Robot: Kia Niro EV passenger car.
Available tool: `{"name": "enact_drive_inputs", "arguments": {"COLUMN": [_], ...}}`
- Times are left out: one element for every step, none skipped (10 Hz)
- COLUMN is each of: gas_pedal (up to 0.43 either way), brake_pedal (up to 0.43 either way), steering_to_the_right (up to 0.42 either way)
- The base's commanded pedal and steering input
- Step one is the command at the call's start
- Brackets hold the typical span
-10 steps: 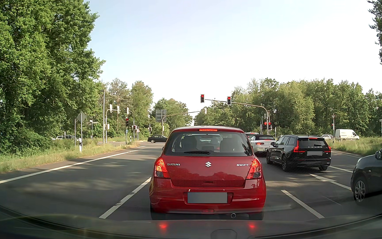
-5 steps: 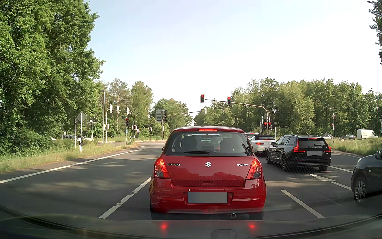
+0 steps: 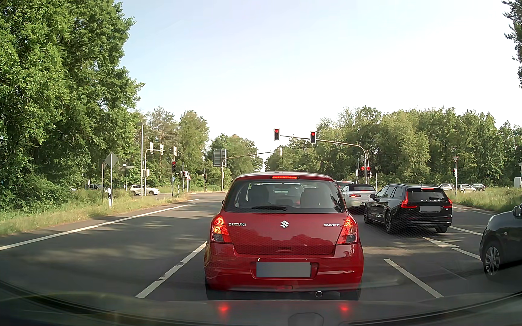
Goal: Follow the waypoints while adhering to traffic rules and regulations
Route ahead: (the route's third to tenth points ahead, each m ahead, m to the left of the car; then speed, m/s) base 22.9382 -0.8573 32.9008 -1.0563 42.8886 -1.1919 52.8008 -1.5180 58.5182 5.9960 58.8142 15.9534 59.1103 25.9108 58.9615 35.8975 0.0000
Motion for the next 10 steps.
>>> {"name": "enact_drive_inputs", "arguments": {"gas_pedal": [0.0, 0.0, 0.0, 0.0, 0.0, 0.0, 0.0, 0.0, 0.0, 0.0], "brake_pedal": [0.268, 0.268, 0.268, 0.268, 0.268, 0.268, 0.268, 0.268, 0.268, 0.268], "steering_to_the_right": [0.0, 0.0, 0.0, 0.0, 0.0, 0.0, 0.0, 0.0, 0.0, 0.0]}}
